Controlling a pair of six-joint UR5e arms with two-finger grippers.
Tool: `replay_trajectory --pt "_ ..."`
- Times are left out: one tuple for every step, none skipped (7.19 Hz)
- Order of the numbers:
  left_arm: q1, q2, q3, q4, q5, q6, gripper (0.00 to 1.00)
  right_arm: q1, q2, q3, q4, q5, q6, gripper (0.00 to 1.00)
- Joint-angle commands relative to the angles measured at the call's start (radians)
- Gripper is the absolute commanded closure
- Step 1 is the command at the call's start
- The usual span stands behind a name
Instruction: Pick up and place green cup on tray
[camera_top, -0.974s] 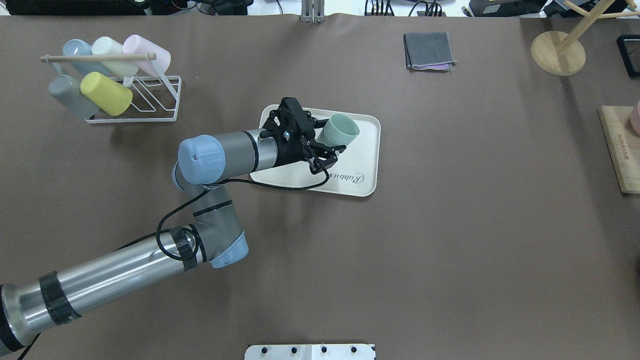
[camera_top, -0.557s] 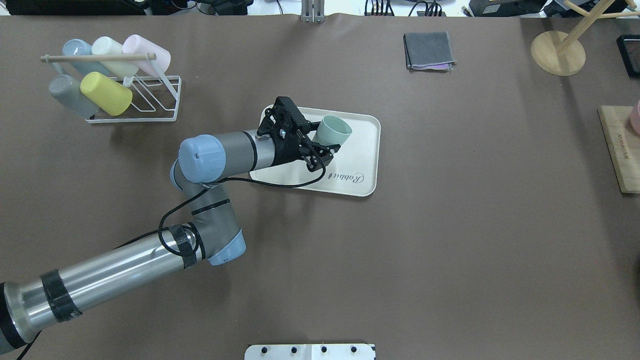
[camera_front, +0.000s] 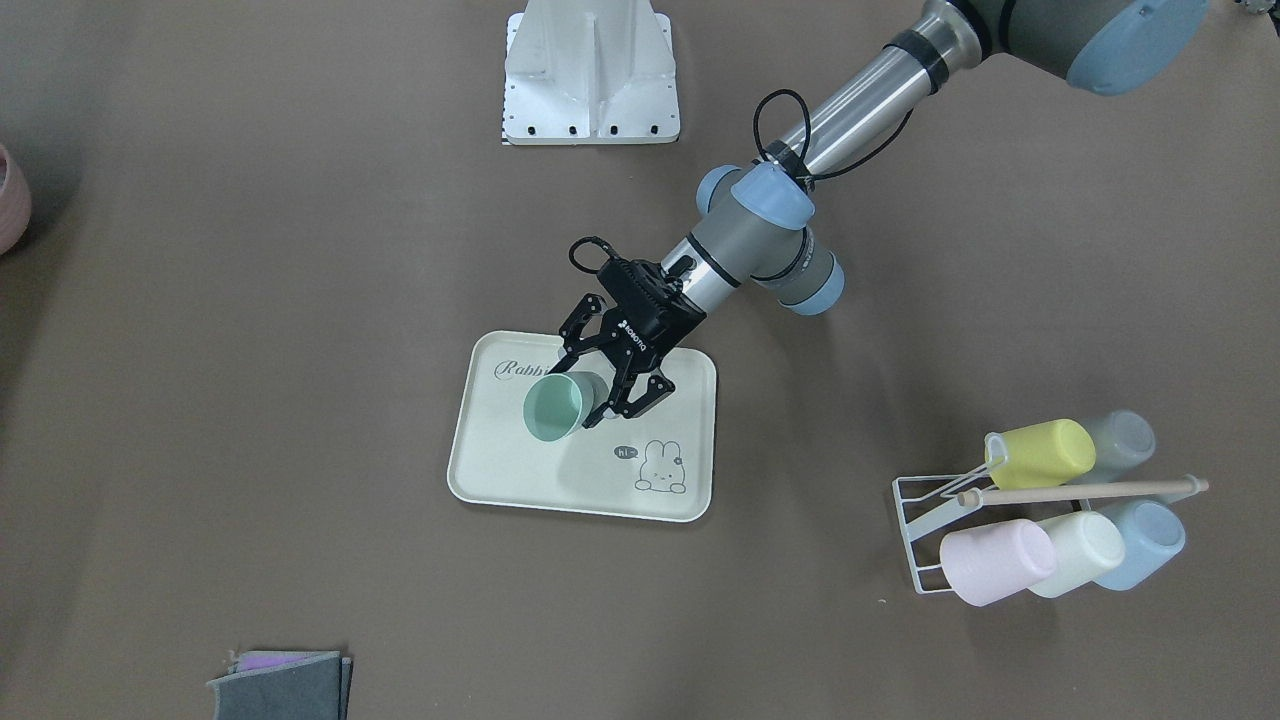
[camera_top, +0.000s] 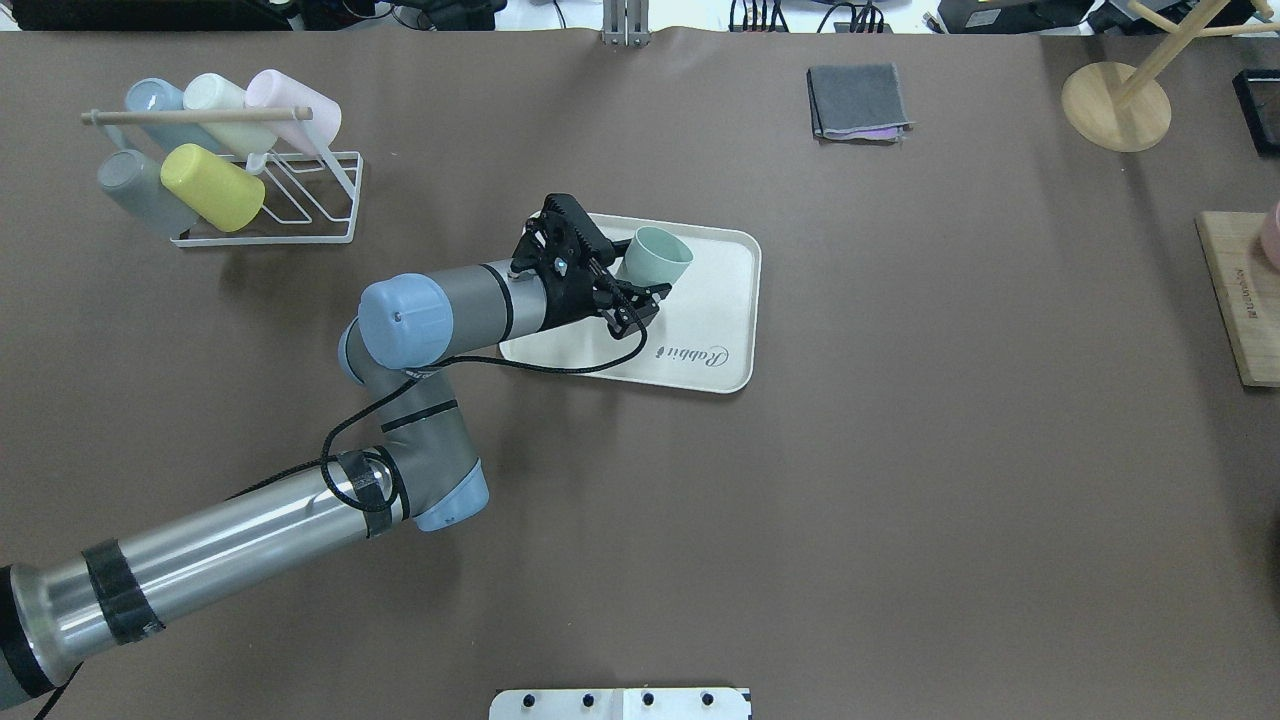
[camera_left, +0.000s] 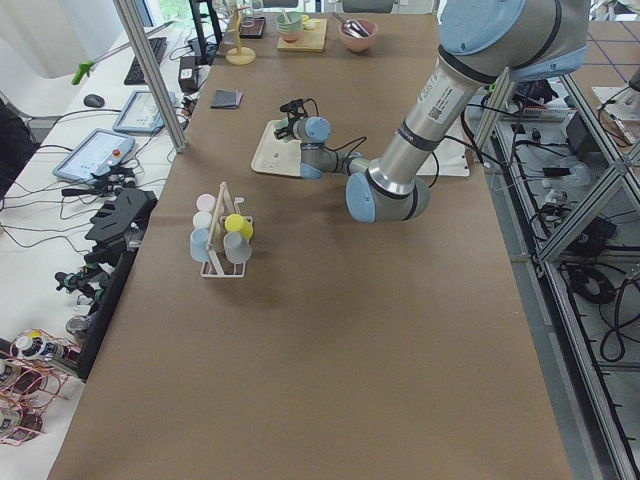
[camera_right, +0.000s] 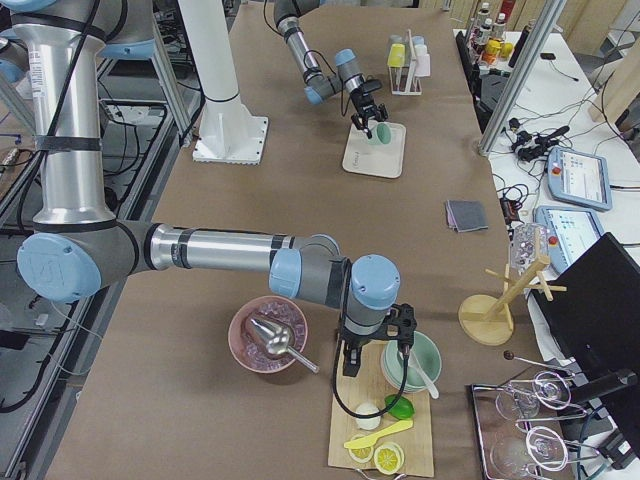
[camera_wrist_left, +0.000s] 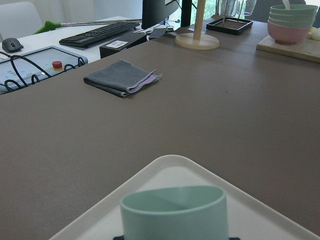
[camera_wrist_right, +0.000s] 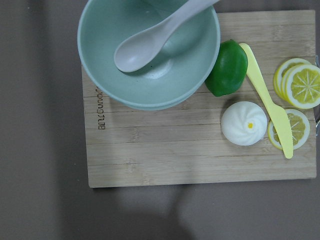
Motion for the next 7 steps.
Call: replay_trajectory --pt "0.008 0.0 0.005 -0.02 0.065 0.041 1.0 -0.001 0.007 -0.002 0.001 0.001 0.001 0.0" --pt "0.008 0.0 0.021 -0.073 0.07 0.058 1.0 -0.001 -0.016 -0.007 0.0 0.004 -0.002 0.0" --pt "0.015 0.0 0.026 -0.093 0.07 0.059 1.0 -0.001 -0.017 -0.01 0.001 0.001 0.0 0.0" --pt "0.02 0.0 0.035 -0.115 0.07 0.061 1.0 -0.01 -0.007 -0.016 0.003 -0.002 0.001 0.0" --pt "0.02 0.0 0.05 -0.139 0.07 0.061 1.0 -0.012 -0.007 -0.023 0.047 -0.003 0.001 0.0" --pt "0.023 0.0 0.073 -0.17 0.07 0.061 1.0 -0.017 -0.003 -0.068 0.114 -0.005 0.003 0.0" --pt "0.028 0.002 0.084 -0.187 0.083 0.061 1.0 -0.018 -0.006 -0.103 0.168 -0.005 0.003 0.0"
